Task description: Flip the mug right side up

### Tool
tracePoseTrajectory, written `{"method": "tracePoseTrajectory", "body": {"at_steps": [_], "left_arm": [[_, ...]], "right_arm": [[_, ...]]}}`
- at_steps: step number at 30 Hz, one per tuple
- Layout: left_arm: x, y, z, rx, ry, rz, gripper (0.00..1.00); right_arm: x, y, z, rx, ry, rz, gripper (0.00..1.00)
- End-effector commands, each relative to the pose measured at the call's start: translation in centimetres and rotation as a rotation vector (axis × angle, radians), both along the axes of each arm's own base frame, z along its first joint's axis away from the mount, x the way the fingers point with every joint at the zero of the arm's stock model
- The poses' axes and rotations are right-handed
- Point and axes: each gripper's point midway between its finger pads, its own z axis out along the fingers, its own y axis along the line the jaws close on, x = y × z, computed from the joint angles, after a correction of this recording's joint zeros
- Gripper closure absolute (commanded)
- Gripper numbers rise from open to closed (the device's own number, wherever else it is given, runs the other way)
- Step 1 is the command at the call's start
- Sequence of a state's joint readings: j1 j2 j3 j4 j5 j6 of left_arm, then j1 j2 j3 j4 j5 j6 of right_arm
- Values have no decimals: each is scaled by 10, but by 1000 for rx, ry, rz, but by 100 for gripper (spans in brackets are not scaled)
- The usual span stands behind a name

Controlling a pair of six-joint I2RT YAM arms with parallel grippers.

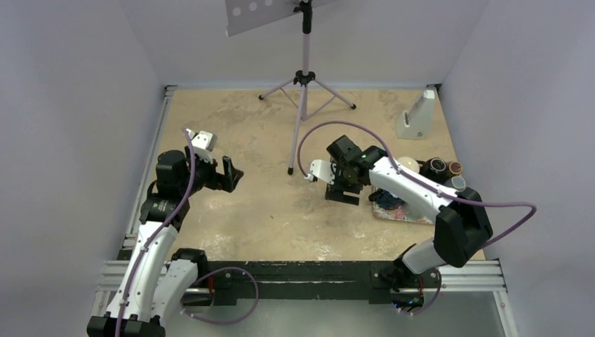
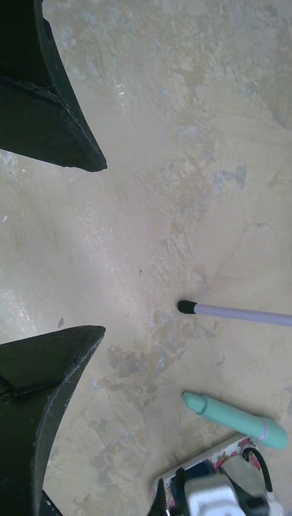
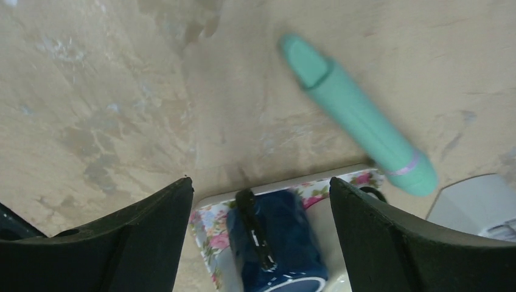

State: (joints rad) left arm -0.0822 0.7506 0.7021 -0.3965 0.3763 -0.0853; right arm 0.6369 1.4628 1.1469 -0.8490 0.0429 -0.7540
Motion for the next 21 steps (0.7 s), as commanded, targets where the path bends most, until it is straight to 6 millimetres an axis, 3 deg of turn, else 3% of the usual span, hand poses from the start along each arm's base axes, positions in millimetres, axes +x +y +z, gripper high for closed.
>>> {"method": "tracePoseTrajectory", "body": {"at_steps": [1, 6, 13, 16, 21], "left_arm": [[-9, -20, 7, -106, -8, -61, 0], [-11, -25, 2, -126, -10, -78, 1], [-17, -26, -1, -119, -8, -87, 1], [-19, -26, -2, -108, -4, -93, 2], [-21, -27, -3, -121, 6, -91, 2]], "right_arm": [[-17, -42, -26, -228, 23, -15, 14], [-25, -54, -44, -263, 19, 12, 12], [-18, -63, -58, -275, -74, -9, 12], [-20, -74, -58, -323, -82, -23, 13], [-16, -77, -50, -324, -117, 6, 15]]}}
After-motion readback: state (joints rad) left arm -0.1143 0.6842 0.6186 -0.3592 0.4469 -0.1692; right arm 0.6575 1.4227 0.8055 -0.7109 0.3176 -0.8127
